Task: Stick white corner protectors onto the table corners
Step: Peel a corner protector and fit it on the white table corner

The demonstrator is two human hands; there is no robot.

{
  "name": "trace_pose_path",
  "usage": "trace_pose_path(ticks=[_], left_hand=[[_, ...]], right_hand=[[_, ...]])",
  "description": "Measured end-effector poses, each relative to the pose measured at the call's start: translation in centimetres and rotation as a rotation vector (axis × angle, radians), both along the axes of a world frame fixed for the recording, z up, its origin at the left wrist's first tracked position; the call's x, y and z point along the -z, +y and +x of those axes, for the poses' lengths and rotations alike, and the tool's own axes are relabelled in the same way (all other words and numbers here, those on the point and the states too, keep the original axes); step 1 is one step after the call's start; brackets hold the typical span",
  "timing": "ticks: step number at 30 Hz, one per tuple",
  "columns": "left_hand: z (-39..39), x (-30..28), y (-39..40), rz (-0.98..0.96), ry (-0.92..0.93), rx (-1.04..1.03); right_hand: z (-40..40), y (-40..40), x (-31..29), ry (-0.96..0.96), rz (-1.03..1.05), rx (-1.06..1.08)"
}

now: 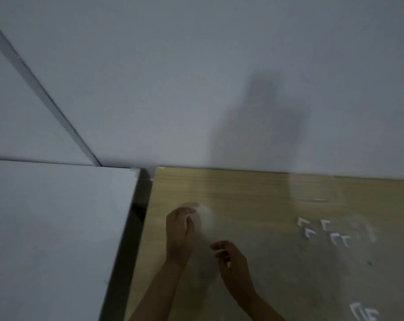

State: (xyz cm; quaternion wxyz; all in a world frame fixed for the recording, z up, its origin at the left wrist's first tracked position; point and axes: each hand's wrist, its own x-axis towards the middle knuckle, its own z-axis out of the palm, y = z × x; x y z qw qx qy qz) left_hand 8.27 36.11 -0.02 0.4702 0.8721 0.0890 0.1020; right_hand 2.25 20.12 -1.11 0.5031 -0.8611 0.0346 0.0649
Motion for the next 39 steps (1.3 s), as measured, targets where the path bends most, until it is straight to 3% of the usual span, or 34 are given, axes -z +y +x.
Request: trace_pose_path(ticks=[8,14,21,28,33,39], left_hand=[[-6.3,0.0,-15.9,0.075,-0.049,0.195],[-6.9,0.2,-25.8,0.174,0.064,0.299],[-3.6,0.1,-32.0,0.327,0.19,0.533],[0.8,1.0,-33.6,0.561,0.151,0.724],[2.1,1.9,-34.2,0.761,0.039,0.767],[0.7,2.4,-34.0,0.755,0.024,0.736]], right_hand=[[-8.6,-19.4,1.2,-0.149,-0.289,0.066],[-10.3,-28.4,4.6,-0.168,-0.401,0.036],[-9.4,-28.9,6.8,-0.293,-0.487,-0.207],[-10.0,-29.6,6.8,-0.289,-0.536,-0.323],[-10.0,-29.8,6.4,-0.279,-0.515,-0.339],[-10.1,-30.0,6.2,-0.261,-0.508,-0.354]])
